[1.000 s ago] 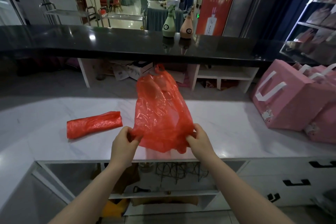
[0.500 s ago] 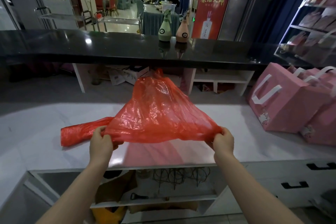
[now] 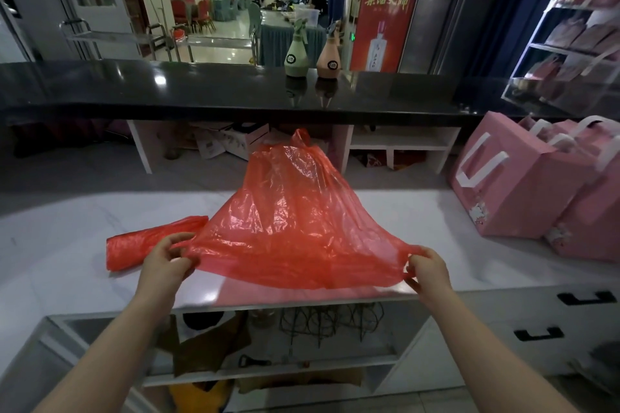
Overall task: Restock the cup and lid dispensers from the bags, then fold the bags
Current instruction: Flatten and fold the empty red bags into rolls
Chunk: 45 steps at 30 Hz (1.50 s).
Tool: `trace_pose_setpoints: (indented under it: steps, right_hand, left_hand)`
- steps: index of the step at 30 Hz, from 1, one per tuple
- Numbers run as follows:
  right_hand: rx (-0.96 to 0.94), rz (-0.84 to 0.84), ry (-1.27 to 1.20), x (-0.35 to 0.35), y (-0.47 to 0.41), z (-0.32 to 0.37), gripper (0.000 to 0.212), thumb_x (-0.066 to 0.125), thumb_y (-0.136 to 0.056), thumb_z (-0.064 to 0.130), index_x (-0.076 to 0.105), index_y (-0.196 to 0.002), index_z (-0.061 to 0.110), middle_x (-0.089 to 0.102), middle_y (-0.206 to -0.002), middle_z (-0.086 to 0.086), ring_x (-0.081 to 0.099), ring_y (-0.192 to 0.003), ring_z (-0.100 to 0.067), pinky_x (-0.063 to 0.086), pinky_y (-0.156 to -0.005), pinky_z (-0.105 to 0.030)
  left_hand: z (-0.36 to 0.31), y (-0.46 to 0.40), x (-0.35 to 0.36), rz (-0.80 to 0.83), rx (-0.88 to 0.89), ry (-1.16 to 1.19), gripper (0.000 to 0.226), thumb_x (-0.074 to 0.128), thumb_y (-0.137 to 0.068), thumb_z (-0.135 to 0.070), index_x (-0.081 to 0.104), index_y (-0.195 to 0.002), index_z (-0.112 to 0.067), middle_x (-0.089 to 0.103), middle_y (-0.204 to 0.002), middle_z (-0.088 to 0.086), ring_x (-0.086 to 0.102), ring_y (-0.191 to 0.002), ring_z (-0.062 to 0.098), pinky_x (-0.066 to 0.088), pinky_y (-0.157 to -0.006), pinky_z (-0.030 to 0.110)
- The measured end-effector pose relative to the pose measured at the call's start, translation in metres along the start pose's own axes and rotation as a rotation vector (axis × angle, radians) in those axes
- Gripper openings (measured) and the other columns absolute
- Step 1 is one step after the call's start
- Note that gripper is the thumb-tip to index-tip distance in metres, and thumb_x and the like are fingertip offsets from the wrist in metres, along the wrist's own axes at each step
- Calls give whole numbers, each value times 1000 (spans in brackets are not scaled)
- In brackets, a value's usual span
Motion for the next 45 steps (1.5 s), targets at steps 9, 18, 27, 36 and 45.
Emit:
trace_pose_setpoints:
  steps: [9, 18, 27, 36, 45]
  right_hand:
    - [166, -224, -163, -41, 6, -29, 14, 46, -89, 7, 57, -80, 6, 52, -50, -9, 44, -39, -21, 37, -41, -20]
    - [130, -145, -623, -39, 7, -25, 34, 31, -94, -8, 54, -106, 15, 40, -67, -7, 40, -53, -20, 40, -40, -21]
    - [196, -125, -342, -52, 31, -45, 8, 45, -92, 2, 51, -97, -1, 65, -71, -14, 62, -44, -16, 45, -44, -23]
    - [244, 198, -316, -25, 88, -40, 10, 62, -88, 10, 63, -92, 1, 71, -74, -13, 68, -65, -25, 53, -56, -32]
    - [81, 399, -363, 32, 99, 25, 17, 56, -93, 11, 61, -103, -2, 71, -79, -13, 68, -67, -22, 55, -58, -27]
  left_hand:
    - [11, 6, 0, -25, -32, -171, 34, 36, -98, -3, 56, -116, -24, 64, -84, 14, 60, -72, 26, 48, -60, 33]
    - [12, 14, -17, -223, -15, -200, 48, 34, -93, 10, 51, -126, -19, 57, -108, 13, 58, -80, 25, 48, -63, 34]
    - [22, 30, 15, 234, -177, -15, 59, 41, -81, 15, 53, -126, -21, 60, -112, 16, 61, -98, 33, 52, -74, 38]
    - [11, 40, 5, 131, 64, -36, 53, 38, -85, 11, 58, -123, -20, 60, -124, 3, 55, -116, 27, 45, -94, 44]
    - [-29, 35, 22, 173, 203, -180, 47, 41, -88, 13, 59, -124, -11, 63, -119, 5, 55, -114, 21, 43, -96, 37]
Point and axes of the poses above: each hand's wrist, its own y-axis away from the middle knuckle, its own x-axis out of the palm, z = x × y, the point moved 7 cm from there along -y, towards the middle knuckle
